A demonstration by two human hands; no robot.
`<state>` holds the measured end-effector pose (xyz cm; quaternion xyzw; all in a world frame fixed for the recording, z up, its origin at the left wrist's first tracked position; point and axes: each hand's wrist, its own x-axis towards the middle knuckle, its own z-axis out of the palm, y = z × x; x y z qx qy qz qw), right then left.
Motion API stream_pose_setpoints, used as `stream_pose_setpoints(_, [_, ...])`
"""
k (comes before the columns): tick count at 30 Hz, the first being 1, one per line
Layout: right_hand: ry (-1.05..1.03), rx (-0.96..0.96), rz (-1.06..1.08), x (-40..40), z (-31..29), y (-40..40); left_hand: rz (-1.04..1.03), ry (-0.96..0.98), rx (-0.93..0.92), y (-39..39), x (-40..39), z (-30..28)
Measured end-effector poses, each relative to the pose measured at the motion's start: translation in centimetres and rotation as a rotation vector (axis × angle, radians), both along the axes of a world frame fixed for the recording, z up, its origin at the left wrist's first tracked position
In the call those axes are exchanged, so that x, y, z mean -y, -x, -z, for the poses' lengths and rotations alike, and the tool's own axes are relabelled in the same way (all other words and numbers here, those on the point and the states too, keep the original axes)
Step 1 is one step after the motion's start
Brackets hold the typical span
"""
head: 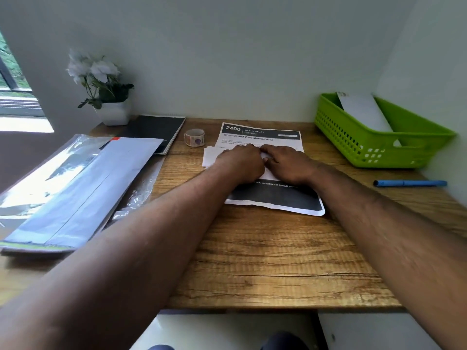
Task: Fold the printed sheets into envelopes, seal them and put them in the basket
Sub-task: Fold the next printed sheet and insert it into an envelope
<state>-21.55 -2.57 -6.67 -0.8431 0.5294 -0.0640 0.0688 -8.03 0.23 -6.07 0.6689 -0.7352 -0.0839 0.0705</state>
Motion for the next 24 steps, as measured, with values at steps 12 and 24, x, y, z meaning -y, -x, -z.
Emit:
stream_pose_setpoints(12, [-0.117, -0.101, 0.037, 0.0, 0.0, 0.4, -0.164, 0.036, 0.176, -2.7, -2.2, -1.0])
stream_pose_setpoints(24, [-0.240, -0.195, 0.134, 1.1, -0.6, 4.4, -0.131, -0.038, 0.094, -4.5, -0.9, 0.1])
